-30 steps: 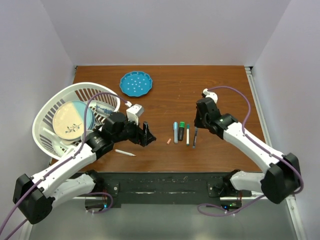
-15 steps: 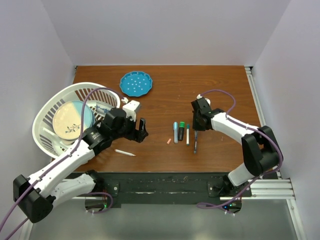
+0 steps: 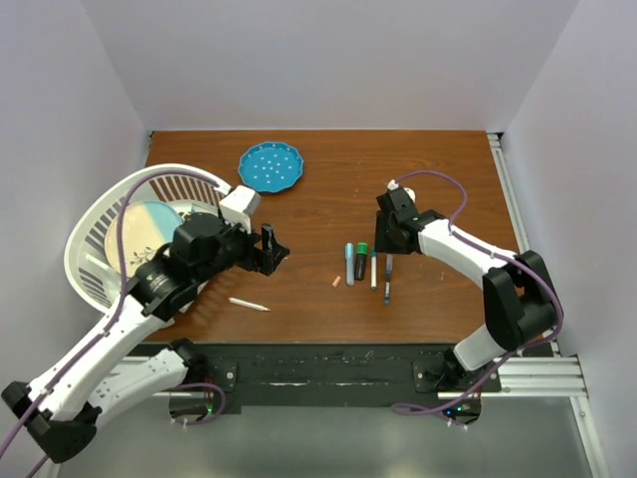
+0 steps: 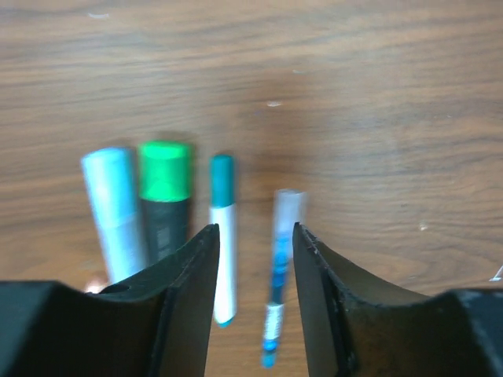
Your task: Insert the pens into the pen caps
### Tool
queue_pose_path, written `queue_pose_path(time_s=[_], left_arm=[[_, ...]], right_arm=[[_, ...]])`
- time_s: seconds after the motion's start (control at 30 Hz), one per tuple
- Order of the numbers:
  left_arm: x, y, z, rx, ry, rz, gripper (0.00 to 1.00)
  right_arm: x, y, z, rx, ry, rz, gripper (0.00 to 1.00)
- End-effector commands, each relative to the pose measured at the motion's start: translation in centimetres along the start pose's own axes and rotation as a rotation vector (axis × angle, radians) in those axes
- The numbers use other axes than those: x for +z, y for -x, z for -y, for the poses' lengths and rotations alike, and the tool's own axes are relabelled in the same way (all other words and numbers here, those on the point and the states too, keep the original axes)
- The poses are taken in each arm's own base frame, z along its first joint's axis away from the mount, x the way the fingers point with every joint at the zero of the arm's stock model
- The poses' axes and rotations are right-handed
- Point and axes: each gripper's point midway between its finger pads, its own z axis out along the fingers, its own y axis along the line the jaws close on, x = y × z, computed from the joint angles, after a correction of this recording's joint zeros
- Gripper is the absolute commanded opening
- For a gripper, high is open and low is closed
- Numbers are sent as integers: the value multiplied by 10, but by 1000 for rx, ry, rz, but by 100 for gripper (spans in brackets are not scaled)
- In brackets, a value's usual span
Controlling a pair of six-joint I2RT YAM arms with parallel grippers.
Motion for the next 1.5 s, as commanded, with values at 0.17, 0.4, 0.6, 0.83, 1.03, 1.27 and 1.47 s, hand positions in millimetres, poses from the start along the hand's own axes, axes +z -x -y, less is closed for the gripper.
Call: queue_pose_path(time_s=[0.17,0.4,0.6,0.83,1.03,1.27,1.47], left_arm=[[-73,72,26,-29,-90,260,81],[-106,88,32,-34,-119,340,81],[-128,96,25,-36,-80,395,81],[-146,102,22,-26,-57,423,81],[-149,103,22,-26,-63,434,81],[-147,102,20,-12,-52,426,81],[-148,101,17,10,-30,420,79]], right_arm=[[-65,-18,-176,-253,443,179,46],[-74,-68,-277,-458,677,236,48],[-72,-107,-322,-701,759,259,49],[-50,-140,-336,-832,740,206,49],[-40,-152,-339,-899,698,224,47],[-29,-170,-323,-1004,616,213,28],[-34,-175,-280,-1124,570,289,8]])
